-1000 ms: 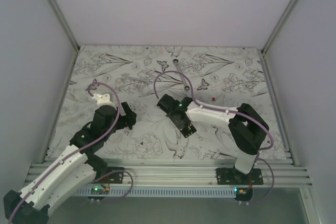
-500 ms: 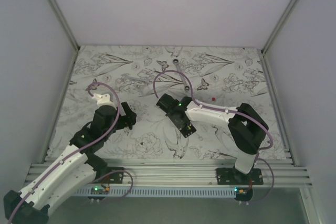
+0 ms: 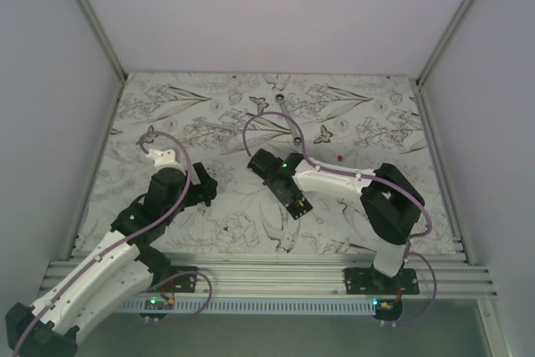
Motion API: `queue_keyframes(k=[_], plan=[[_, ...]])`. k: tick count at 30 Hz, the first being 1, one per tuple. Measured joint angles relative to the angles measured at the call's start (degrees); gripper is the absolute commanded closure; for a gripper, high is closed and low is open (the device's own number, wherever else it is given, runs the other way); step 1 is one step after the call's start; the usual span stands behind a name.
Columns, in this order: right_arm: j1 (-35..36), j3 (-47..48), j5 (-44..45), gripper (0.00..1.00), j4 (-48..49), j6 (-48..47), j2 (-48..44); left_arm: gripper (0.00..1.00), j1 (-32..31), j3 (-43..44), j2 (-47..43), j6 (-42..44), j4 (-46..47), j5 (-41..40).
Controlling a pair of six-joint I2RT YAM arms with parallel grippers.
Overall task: Snap on the fuse box
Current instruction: Install the fuse at the fuse box base.
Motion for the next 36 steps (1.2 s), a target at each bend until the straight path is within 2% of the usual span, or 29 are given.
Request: queue_keyframes(k=[36], plan=[[0.33, 0.15, 0.09, 1.0, -1.03, 0.24, 0.07, 0.0, 0.02, 0.0, -0.48, -0.17, -0.11, -0.02]])
